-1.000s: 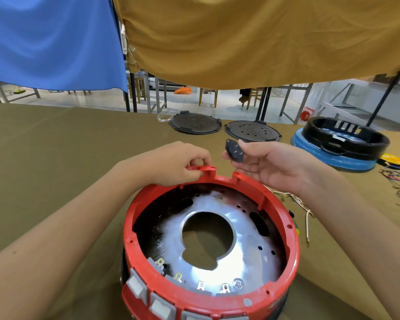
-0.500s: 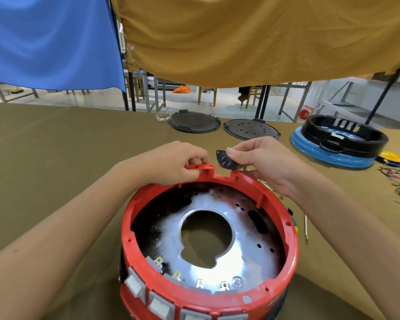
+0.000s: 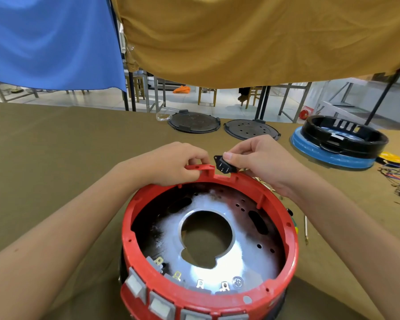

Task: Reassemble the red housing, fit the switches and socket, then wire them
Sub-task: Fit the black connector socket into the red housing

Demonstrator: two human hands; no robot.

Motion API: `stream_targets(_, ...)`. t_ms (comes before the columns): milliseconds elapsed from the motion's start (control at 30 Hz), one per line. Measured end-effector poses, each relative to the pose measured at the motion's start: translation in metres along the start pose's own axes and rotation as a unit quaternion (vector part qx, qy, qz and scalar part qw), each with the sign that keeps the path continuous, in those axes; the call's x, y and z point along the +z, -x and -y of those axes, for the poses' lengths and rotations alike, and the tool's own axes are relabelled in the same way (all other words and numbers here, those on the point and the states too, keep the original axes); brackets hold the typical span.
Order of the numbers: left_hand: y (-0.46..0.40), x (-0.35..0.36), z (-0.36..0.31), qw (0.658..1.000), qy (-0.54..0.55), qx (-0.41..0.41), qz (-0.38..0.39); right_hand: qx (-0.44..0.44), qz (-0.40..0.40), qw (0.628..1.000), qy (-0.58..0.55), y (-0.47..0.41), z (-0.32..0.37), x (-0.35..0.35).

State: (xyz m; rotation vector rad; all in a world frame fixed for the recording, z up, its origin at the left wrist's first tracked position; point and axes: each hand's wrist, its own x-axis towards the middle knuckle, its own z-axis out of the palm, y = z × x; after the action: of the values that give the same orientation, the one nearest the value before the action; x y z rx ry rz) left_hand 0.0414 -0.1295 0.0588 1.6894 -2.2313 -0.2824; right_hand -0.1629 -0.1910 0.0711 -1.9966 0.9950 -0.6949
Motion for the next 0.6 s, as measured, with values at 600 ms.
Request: stream_targets(600, 0.0007, 0.0010, -0.0025, 1.000, 0.005, 0.003, -0.008, -0.048, 0.009, 0.988, 0.145, 0.0006, 0.0095, -0.0015)
